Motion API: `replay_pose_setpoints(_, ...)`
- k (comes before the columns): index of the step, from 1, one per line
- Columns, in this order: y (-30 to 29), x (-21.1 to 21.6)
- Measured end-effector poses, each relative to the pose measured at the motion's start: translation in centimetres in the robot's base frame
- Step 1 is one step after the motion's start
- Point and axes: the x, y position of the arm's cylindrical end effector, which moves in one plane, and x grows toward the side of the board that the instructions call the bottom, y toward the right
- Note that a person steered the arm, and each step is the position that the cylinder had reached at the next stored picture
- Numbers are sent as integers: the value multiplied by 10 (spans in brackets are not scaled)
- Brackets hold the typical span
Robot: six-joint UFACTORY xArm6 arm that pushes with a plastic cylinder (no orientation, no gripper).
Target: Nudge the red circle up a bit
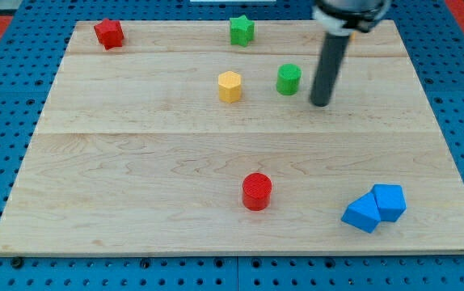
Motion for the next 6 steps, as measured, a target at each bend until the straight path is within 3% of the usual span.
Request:
replay_pose_setpoints(1, -23, 36)
replay_pose_setpoints(2, 43, 105)
replay_pose_setpoints(3, -8, 161)
replay_pose_setpoints(4, -92, 183)
replay_pose_setpoints(5, -179, 147)
replay_pose_setpoints(6, -139, 146)
